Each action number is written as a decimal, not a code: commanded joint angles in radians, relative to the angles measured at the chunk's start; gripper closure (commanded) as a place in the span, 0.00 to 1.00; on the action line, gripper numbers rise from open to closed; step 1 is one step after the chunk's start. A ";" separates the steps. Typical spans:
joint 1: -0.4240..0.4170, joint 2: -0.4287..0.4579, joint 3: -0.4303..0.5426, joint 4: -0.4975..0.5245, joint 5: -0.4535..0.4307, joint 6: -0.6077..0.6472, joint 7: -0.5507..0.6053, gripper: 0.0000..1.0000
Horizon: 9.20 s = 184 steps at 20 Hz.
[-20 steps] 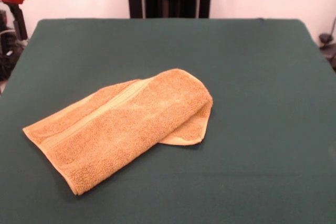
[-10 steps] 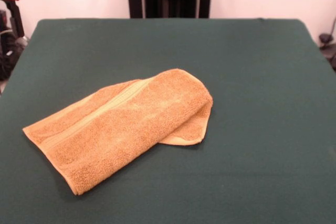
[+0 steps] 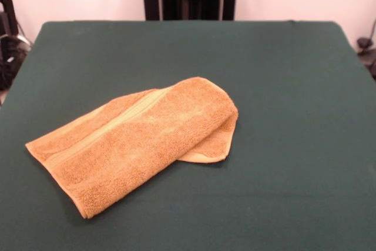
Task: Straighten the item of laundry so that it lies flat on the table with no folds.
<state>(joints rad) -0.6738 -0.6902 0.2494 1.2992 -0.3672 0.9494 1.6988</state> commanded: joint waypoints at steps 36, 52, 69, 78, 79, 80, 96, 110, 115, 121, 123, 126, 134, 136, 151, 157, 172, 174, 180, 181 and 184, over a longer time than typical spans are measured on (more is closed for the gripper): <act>0.214 0.041 0.060 0.134 0.108 0.047 0.065 0.00; 0.335 0.036 0.000 0.097 0.179 0.085 0.150 0.00; 0.237 0.033 -0.005 0.057 0.196 0.128 0.035 0.00; 0.196 0.075 0.028 -0.052 0.167 0.211 -0.025 0.00; 0.196 0.077 0.029 -0.054 0.166 0.211 -0.023 0.00; 0.196 0.078 0.030 -0.055 0.164 0.210 -0.021 0.00; 0.199 0.070 0.023 -0.006 0.154 0.161 0.002 0.00; 0.176 0.043 0.018 0.039 0.153 0.146 -0.020 0.00; 0.151 -0.026 0.005 0.141 0.162 0.126 -0.031 0.00; 0.124 -0.064 0.032 0.214 0.175 0.111 -0.057 0.00; 0.120 -0.064 0.038 0.216 0.171 0.107 -0.058 0.00; 0.121 -0.055 0.044 0.202 0.162 0.112 -0.059 0.00; 0.140 0.051 0.055 0.007 0.130 0.204 -0.057 0.00; 0.148 0.110 0.072 -0.093 0.124 0.241 -0.075 0.00; 0.217 0.311 0.069 -0.450 0.115 0.388 -0.092 0.00; 0.227 0.310 0.051 -0.445 0.118 0.373 -0.088 0.00; 0.290 0.378 0.044 -0.602 0.094 0.483 -0.089 0.00; 0.305 0.401 0.043 -0.646 0.087 0.510 -0.081 0.00; 0.330 0.451 0.050 -0.734 0.069 0.550 -0.081 0.00; 0.333 0.456 0.049 -0.745 0.067 0.556 -0.082 0.00; 0.337 0.463 0.043 -0.756 0.070 0.560 -0.082 0.00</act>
<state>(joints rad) -0.3879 -0.2692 0.2437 0.5750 -0.2612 1.4051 1.6988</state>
